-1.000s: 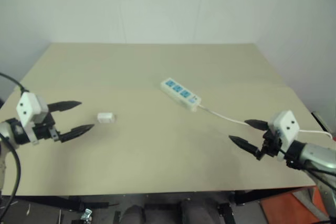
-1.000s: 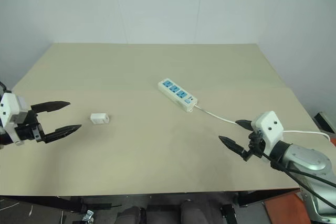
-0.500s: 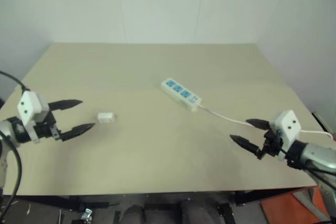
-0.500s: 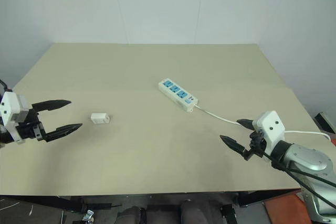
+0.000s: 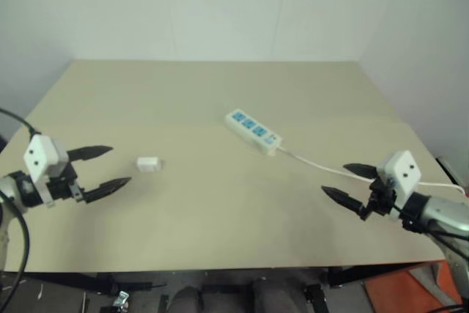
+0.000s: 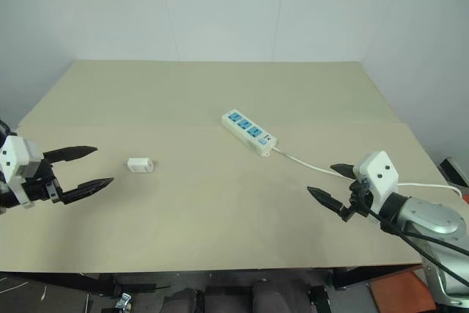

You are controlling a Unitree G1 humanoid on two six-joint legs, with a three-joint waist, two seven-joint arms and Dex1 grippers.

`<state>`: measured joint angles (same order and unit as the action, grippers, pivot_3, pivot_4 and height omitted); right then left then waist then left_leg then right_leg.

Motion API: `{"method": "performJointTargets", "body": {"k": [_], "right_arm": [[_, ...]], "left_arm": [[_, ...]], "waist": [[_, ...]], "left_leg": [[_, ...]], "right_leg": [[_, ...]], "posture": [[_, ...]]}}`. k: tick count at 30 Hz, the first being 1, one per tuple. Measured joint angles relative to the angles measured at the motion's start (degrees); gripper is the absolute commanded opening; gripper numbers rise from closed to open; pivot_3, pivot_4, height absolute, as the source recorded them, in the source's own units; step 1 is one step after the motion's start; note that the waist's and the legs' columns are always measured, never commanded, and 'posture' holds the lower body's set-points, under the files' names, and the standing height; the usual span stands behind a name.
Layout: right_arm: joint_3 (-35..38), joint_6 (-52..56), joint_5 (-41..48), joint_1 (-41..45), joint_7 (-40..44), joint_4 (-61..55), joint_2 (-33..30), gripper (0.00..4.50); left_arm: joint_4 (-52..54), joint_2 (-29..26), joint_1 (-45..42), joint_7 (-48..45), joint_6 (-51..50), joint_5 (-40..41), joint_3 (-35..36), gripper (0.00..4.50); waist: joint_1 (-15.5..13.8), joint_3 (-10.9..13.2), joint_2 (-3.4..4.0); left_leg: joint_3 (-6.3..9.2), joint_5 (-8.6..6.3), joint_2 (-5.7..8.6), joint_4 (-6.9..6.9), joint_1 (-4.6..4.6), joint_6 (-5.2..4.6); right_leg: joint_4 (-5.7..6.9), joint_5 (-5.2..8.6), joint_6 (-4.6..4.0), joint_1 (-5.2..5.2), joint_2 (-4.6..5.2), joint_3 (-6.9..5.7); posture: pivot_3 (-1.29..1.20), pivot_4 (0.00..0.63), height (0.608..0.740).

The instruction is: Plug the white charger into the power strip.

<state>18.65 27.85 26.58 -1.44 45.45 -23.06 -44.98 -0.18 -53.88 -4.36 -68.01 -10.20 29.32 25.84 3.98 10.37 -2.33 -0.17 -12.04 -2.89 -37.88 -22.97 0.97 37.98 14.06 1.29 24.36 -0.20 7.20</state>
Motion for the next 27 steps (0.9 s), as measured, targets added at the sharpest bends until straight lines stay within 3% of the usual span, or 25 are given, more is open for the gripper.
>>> {"method": "performJointTargets", "body": {"k": [5,7,13,16,22,25,27], "right_arm": [[-0.77,-0.39,-1.28,2.14,-0.69,1.68,0.48,4.48],[-3.93,-1.48,-3.31,6.73,-1.1,6.14,1.75,4.48],[-17.62,-9.85,-13.41,30.25,-1.76,36.03,10.94,4.48],[-20.92,-16.27,-17.75,41.16,-1.78,53.68,14.93,4.48],[-24.71,-25.68,-24.29,53.62,-0.34,77.86,18.7,4.48],[-25.15,-26.76,-25.87,56.98,2.5,83.72,18.79,3.87],[-25.46,-27.27,-26.46,57.97,3.39,85.45,18.86,3.17]], "left_arm": [[0.7,0.14,0.14,0.58,-0.01,0.0,0.02,4.5],[0.83,0.29,-0.28,0.95,-0.04,-0.02,-0.27,4.5],[2.46,0.9,-7.42,1.08,-0.12,-0.53,-7.08,4.5],[3.04,0.87,-11.03,1.1,-0.2,-1.72,-10.24,4.5],[4.53,-0.11,-12.83,0.19,0.24,-5.04,-14.56,4.5],[4.87,-0.1,-12.8,-0.16,0.32,-5.39,-14.75,4.5],[5.25,-0.1,-12.79,-0.17,0.49,-5.4,-14.74,4.5]], "waist": [[0.0,0.0,0.0],[0.33,-0.02,-0.04],[1.42,0.03,-0.06],[1.64,0.04,-0.03],[1.72,0.04,-0.03],[1.63,0.04,-0.03],[1.65,0.04,-0.03]], "left_leg": [[0.0,0.0,0.01,0.0,0.0,0.0],[-0.03,0.0,0.01,0.0,0.07,0.0],[-0.04,0.06,0.06,0.0,0.08,-0.09],[-0.01,0.07,0.06,0.0,0.01,-0.11],[0.05,0.01,0.05,0.17,-0.35,-0.18],[0.06,-0.06,0.08,0.2,-0.42,-0.23],[0.06,-0.06,0.12,0.2,-0.39,-0.23]], "right_leg": [[-0.03,-0.03,0.05,-0.01,0.0,0.01],[-0.03,0.0,-0.03,-0.02,0.0,0.06],[0.01,-0.27,0.01,-0.02,-0.02,0.07],[-0.02,-0.37,0.19,0.0,-0.05,0.08],[-0.35,-0.52,-0.2,0.17,-0.02,0.0],[-0.45,-0.51,-0.19,0.17,0.09,-0.07],[-0.44,-0.5,-0.19,0.13,0.14,-0.09]], "posture": [[0.0,0.15,0.74],[0.0,0.15,0.74],[0.0,0.15,0.74],[0.0,0.15,0.74],[0.0,0.15,0.74],[0.0,0.15,0.74],[0.0,0.15,0.74]]}}
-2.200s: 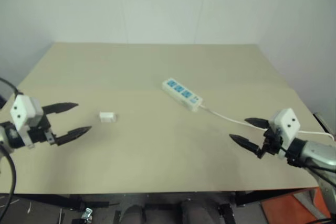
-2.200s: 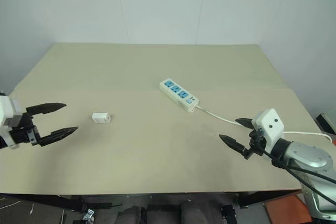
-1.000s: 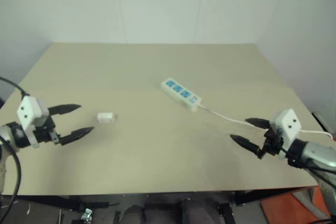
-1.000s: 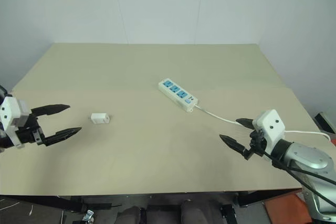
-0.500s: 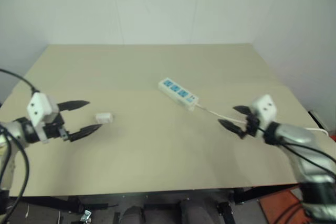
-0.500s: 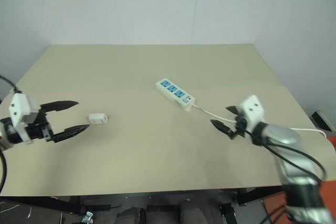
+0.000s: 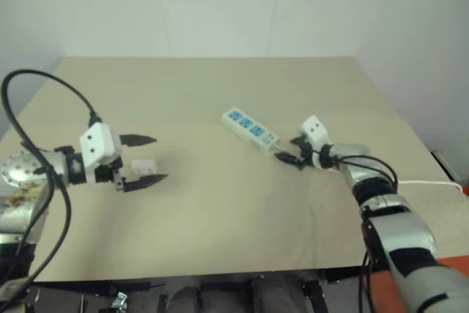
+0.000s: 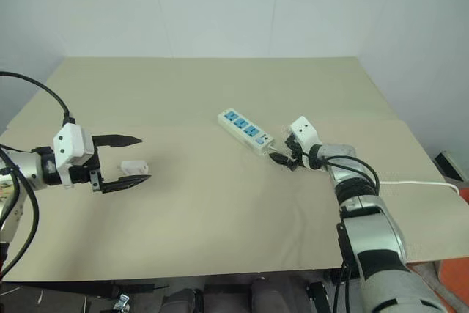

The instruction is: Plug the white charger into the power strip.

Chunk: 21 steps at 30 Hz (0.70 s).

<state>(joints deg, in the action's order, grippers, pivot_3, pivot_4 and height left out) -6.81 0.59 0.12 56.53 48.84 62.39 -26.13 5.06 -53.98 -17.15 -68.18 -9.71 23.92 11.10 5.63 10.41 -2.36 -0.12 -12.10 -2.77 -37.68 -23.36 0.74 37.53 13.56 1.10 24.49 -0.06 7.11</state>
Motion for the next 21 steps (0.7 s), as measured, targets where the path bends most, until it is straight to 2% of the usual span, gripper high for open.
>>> {"method": "performJointTargets", "body": {"k": [9,12,16,18,21], "right_arm": [[0.07,-1.27,-1.59,1.08,1.28,2.33,0.72,0.02],[0.34,-1.62,-1.56,0.36,1.73,1.25,0.72,0.01],[0.74,-1.61,-1.08,-4.02,2.91,-5.95,0.4,0.01],[0.87,0.4,-0.58,-9.02,3.88,-14.84,-0.37,0.01],[1.59,8.05,2.43,-20.31,4.74,-35.49,-2.66,0.01]], "left_arm": [[-0.04,1.01,0.28,0.0,2.27,-1.14,-0.04,4.5],[-0.83,1.78,0.24,-0.05,2.85,-1.36,-0.43,4.5],[-2.21,2.25,-0.34,-0.05,3.65,-1.68,-1.07,4.5],[-2.76,2.44,-1.01,-0.05,3.85,-1.8,-1.25,4.5],[-3.81,2.66,-1.94,-0.11,4.48,-1.97,-1.58,4.5]], "waist": [[0.04,0.0,0.0],[0.04,0.0,0.0],[-0.02,0.0,0.0],[-0.08,0.0,0.01],[-0.55,0.01,0.02]], "left_leg": [[0.0,0.04,0.01,-0.1,0.25,-0.03],[0.02,0.04,-0.02,-0.09,0.26,-0.03],[0.02,0.04,-0.02,-0.09,0.19,-0.04],[0.05,0.04,-0.02,-0.09,0.1,-0.03],[0.11,0.03,-0.02,-0.08,-0.06,-0.03]], "right_leg": [[0.16,0.04,0.18,-0.2,0.0,-0.04],[0.19,0.04,0.16,-0.19,-0.05,-0.05],[0.18,0.03,0.14,-0.15,-0.05,-0.04],[0.16,0.0,0.09,-0.11,-0.04,-0.06],[0.17,0.04,0.12,0.02,-0.02,-0.13]], "posture": [[0.0,0.15,0.74],[0.0,0.15,0.74],[0.0,0.15,0.74],[0.0,0.15,0.74],[0.0,0.15,0.74]]}}
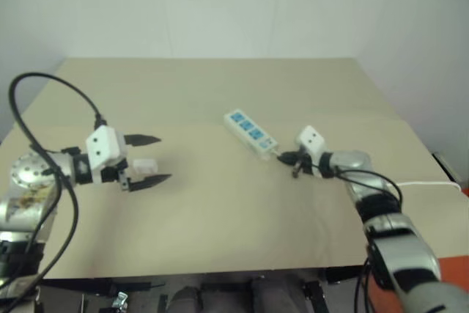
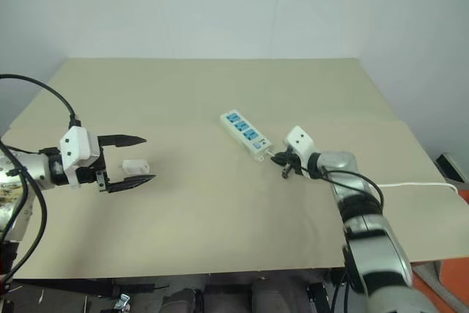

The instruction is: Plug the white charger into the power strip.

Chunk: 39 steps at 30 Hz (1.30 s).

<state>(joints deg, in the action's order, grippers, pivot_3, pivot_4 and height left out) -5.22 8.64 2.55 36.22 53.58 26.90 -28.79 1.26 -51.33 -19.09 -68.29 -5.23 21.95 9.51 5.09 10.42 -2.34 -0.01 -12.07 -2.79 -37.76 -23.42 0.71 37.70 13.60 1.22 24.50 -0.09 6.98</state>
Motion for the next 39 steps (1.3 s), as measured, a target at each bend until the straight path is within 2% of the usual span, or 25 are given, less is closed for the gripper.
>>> {"method": "performJointTargets", "body": {"k": [3,7,12,19,20,30,39], "right_arm": [[1.6,8.88,3.56,-11.04,-0.18,-19.81,-2.33,0.01],[2.55,15.52,5.68,-21.15,-1.88,-36.09,-4.65,0.01],[3.29,19.47,9.37,-24.71,-4.19,-43.62,-3.87,1.7],[4.51,19.55,11.71,-28.01,-7.46,-46.35,-2.69,4.28],[5.07,19.51,12.34,-28.81,-7.74,-46.81,-2.24,4.48],[5.09,15.87,12.07,-30.36,-16.25,-47.35,5.01,4.48],[1.68,13.48,11.59,-28.87,-17.39,-42.15,8.35,4.48]], "left_arm": [[-1.15,0.15,-0.78,-0.25,0.34,-0.39,-0.47,4.5],[-2.64,0.48,-1.63,-0.75,1.33,-0.96,-1.14,4.5],[-3.73,1.19,-3.28,-1.57,1.52,-1.52,-2.04,4.5],[-4.27,1.22,-3.32,-2.15,1.56,-1.54,-2.04,4.5],[-4.24,1.22,-3.17,-2.12,1.55,-1.53,-1.98,4.5],[-3.16,1.11,-2.22,-1.46,1.34,-1.55,-1.79,4.5],[-2.74,0.35,-2.05,-0.75,1.25,-1.61,-1.77,4.5]], "waist": [[-0.65,0.01,0.01],[-0.95,0.01,0.01],[-0.9,0.01,0.0],[-1.18,0.0,0.0],[-1.2,0.0,0.0],[-1.11,0.0,-0.01],[-1.11,-0.01,-0.02]], "left_leg": [[-0.03,0.0,0.01,0.0,-0.1,0.0],[-0.09,0.0,0.01,-0.05,0.01,0.01],[-0.17,0.07,0.04,-0.09,0.25,0.03],[-0.15,0.11,0.02,-0.09,0.35,-0.01],[-0.15,0.11,0.01,-0.09,0.31,-0.01],[-0.16,0.11,-0.02,-0.09,0.19,-0.01],[-0.16,0.11,-0.02,-0.09,0.22,-0.02]], "right_leg": [[0.01,0.01,0.0,0.11,0.02,0.01],[0.1,0.25,0.4,0.09,0.0,0.05],[0.29,0.17,0.43,0.01,-0.01,0.14],[0.29,0.19,0.36,-0.12,-0.03,0.11],[0.27,0.2,0.35,-0.11,-0.03,0.11],[0.17,0.24,0.36,-0.03,-0.03,0.11],[0.2,0.24,0.35,-0.05,-0.03,0.1]], "posture": [[0.0,0.15,0.74],[0.0,0.15,0.74],[0.0,0.15,0.74],[0.0,0.15,0.74],[0.0,0.15,0.74],[0.0,0.15,0.74],[0.0,0.15,0.74]]}}
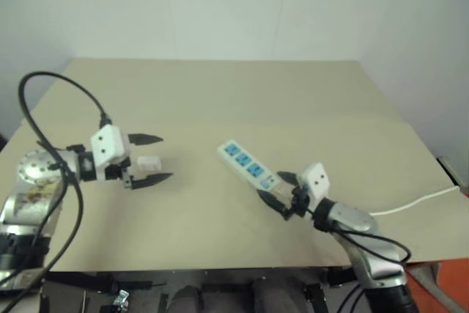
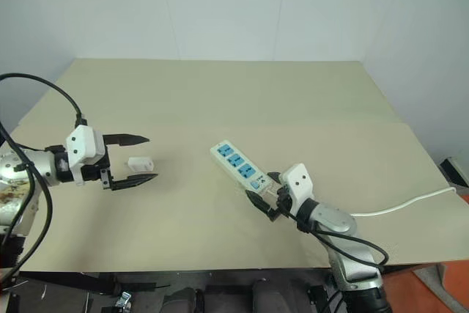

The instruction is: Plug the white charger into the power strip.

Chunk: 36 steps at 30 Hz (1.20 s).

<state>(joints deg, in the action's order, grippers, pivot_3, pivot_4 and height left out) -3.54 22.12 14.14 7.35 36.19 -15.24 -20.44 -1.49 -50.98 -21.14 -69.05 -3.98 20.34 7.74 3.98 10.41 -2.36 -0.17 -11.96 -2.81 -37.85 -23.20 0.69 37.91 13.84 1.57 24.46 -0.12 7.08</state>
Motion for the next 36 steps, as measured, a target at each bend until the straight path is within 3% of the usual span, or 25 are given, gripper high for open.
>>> {"method": "performJointTargets", "body": {"k": [21,26,32,36], "right_arm": [[-1.74,-10.08,-1.69,0.9,-1.75,11.4,4.89,4.48],[-1.53,-11.84,-1.66,0.84,-1.69,12.4,5.4,3.43],[-1.65,-13.15,-1.99,1.01,-1.13,13.38,5.16,3.43],[-1.96,-13.54,-1.2,1.85,4.2,14.04,1.94,3.43]], "left_arm": [[0.31,-0.06,1.29,2.08,0.01,0.02,0.04,4.5],[0.55,-0.06,1.43,2.26,0.01,0.02,0.05,4.5],[1.1,-0.08,0.75,4.44,-3.25,-0.24,-0.12,4.5],[2.66,-1.17,-4.24,7.25,-4.97,-5.84,-3.74,4.5]], "waist": [[0.1,0.0,0.0],[0.09,0.0,0.0],[0.04,-0.03,-0.04],[-0.19,-0.04,-0.06]], "left_leg": [[0.0,0.0,-0.01,0.0,0.01,0.0],[0.01,0.0,-0.01,0.0,0.04,0.0],[0.0,0.0,-0.01,0.0,0.08,0.0],[0.02,0.01,0.03,-0.01,0.08,0.01]], "right_leg": [[0.02,0.0,-0.01,0.0,0.0,0.0],[0.06,0.0,-0.01,0.0,0.0,0.0],[0.07,-0.01,0.01,-0.06,0.0,-0.01],[0.04,-0.03,0.04,-0.09,0.0,-0.02]], "posture": [[0.0,0.15,0.74],[0.0,0.15,0.74],[0.0,0.15,0.74],[0.0,0.15,0.74]]}}
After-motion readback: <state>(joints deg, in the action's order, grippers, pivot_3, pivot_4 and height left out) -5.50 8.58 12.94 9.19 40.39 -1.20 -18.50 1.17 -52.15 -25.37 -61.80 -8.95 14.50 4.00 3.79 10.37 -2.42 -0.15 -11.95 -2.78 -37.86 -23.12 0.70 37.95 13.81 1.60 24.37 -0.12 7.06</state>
